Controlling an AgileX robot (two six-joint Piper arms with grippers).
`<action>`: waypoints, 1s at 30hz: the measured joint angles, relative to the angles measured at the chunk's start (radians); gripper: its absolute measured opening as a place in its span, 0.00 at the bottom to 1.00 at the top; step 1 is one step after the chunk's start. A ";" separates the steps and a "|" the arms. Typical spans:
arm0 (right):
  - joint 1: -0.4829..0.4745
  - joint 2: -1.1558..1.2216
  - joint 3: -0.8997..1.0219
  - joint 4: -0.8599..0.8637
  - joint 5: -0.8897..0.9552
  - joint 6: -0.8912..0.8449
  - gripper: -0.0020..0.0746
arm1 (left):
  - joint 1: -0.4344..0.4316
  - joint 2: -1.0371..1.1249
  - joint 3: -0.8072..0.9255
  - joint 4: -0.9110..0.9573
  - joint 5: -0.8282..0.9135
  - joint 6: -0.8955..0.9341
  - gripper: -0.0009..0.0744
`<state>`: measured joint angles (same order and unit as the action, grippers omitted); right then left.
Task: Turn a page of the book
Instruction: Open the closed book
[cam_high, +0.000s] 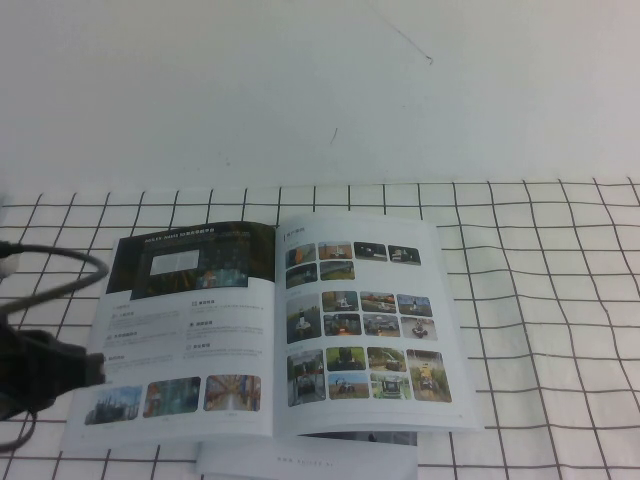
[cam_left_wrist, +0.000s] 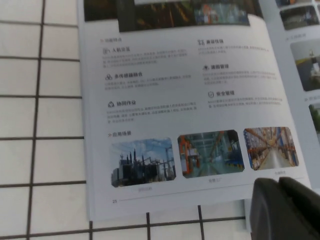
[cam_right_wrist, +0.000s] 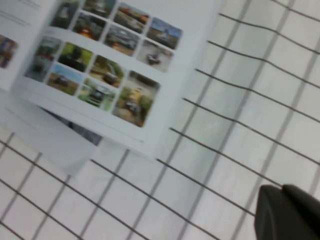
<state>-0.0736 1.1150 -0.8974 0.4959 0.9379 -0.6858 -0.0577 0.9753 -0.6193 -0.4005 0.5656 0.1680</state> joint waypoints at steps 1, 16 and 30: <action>0.000 0.035 -0.001 0.056 -0.007 -0.043 0.03 | 0.000 0.035 -0.016 -0.005 0.009 0.005 0.01; 0.323 0.501 -0.135 0.204 -0.150 -0.140 0.03 | 0.000 0.505 -0.265 -0.056 0.007 0.023 0.01; 0.383 0.776 -0.436 0.014 -0.158 -0.015 0.22 | 0.000 0.788 -0.327 -0.431 -0.015 0.391 0.01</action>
<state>0.3097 1.8909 -1.3334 0.5099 0.7796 -0.7009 -0.0577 1.7628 -0.9464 -0.8313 0.5509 0.5587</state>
